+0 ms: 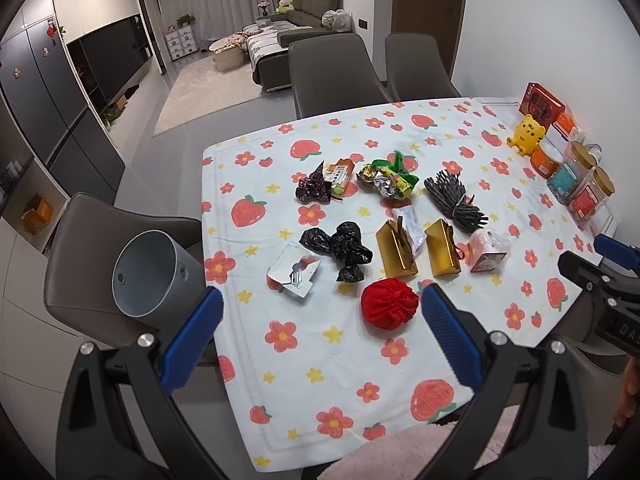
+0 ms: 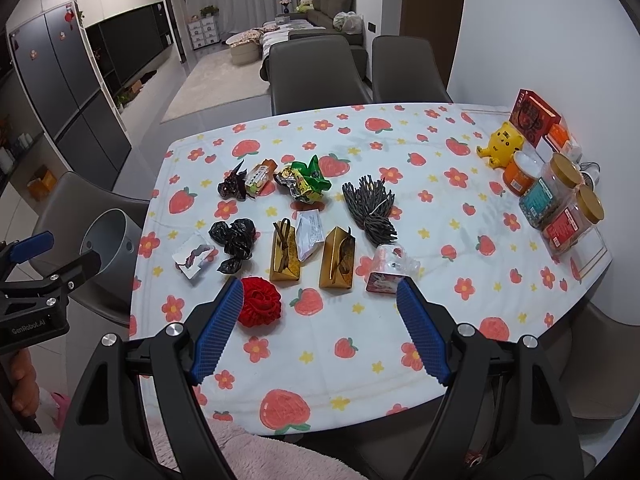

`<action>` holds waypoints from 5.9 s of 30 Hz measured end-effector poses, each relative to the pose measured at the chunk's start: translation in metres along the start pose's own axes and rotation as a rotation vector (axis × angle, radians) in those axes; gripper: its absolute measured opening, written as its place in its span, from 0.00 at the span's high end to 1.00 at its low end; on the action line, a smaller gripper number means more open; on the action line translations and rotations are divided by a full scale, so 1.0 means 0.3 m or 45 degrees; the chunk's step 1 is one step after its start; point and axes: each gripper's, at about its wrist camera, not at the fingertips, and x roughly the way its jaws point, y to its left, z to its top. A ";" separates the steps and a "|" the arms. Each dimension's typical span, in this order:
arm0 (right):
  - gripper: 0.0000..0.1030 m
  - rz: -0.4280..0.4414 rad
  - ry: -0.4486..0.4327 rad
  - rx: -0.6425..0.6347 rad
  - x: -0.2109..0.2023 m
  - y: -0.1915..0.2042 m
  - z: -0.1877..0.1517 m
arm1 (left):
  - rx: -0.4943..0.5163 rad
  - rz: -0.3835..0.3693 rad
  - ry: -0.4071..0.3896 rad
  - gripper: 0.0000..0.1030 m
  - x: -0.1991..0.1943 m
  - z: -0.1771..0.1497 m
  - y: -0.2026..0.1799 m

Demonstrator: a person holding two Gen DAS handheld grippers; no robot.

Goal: Collect trash

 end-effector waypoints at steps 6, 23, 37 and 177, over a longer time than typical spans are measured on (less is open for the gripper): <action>0.26 0.012 0.029 -0.005 0.012 0.013 -0.019 | 0.005 -0.017 0.043 0.04 0.007 -0.015 -0.058; 0.26 0.017 0.041 -0.002 0.019 0.005 -0.022 | 0.004 -0.021 0.050 0.04 0.015 -0.022 -0.055; 0.26 0.020 0.043 -0.002 0.020 0.003 -0.019 | 0.004 -0.019 0.049 0.04 0.015 -0.022 -0.055; 0.96 0.833 0.134 -1.127 0.528 1.086 0.053 | -0.653 0.476 0.048 0.98 0.221 -0.378 0.696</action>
